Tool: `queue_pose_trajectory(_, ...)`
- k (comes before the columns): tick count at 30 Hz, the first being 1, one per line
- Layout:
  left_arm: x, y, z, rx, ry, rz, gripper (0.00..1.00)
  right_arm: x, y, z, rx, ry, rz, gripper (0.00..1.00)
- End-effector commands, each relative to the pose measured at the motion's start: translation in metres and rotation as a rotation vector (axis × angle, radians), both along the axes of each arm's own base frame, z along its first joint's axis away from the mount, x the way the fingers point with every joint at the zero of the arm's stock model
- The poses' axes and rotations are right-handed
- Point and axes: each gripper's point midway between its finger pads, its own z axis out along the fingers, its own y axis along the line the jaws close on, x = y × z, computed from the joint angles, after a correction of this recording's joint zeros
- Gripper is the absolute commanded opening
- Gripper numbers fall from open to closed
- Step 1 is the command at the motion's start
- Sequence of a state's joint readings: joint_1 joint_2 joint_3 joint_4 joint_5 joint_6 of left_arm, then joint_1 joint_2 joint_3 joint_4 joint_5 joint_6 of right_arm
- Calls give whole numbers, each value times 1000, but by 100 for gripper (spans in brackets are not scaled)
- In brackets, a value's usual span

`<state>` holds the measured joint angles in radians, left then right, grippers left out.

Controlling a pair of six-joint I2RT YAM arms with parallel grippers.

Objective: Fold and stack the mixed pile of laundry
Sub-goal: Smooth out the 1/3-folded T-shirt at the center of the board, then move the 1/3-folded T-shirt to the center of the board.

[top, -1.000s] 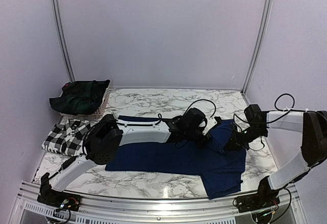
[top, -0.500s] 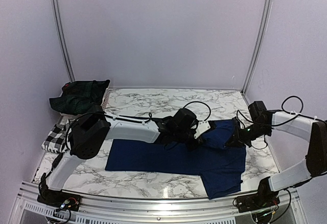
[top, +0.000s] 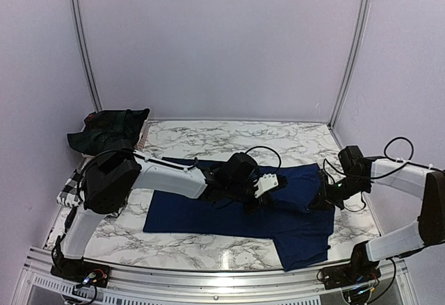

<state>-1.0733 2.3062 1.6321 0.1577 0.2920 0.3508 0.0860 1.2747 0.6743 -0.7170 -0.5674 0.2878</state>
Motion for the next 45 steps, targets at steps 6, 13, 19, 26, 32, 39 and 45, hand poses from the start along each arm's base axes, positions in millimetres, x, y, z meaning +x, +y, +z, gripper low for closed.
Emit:
queue_pose_trajectory(6, 34, 41, 80, -134, 4, 167, 46, 27, -3, 56, 0, -163, -1, 42)
queue_pose_trajectory(13, 113, 129, 145, -304, 212, 529, 99, 109, -65, 78, -78, -297, -193, 41)
queue_pose_trajectory(19, 170, 203, 147, -383, 406, 738, 99, 165, -85, 56, -146, -283, -214, 39)
queue_pose_trajectory(26, 207, 270, 98, -191, 438, 1020, 99, 199, -94, 28, -178, -247, -210, 37)
queue_pose_trajectory(32, 213, 309, 44, 41, 443, 1146, 99, 216, -94, 9, -170, -217, -205, 35)
queue_pose_trajectory(39, 216, 342, 9, 147, 482, 1275, 93, 221, -92, -13, -151, -179, -203, 31)
queue_pose_trajectory(45, 221, 368, -13, 155, 574, 1355, 82, 219, -95, -29, -173, -145, -203, 19)
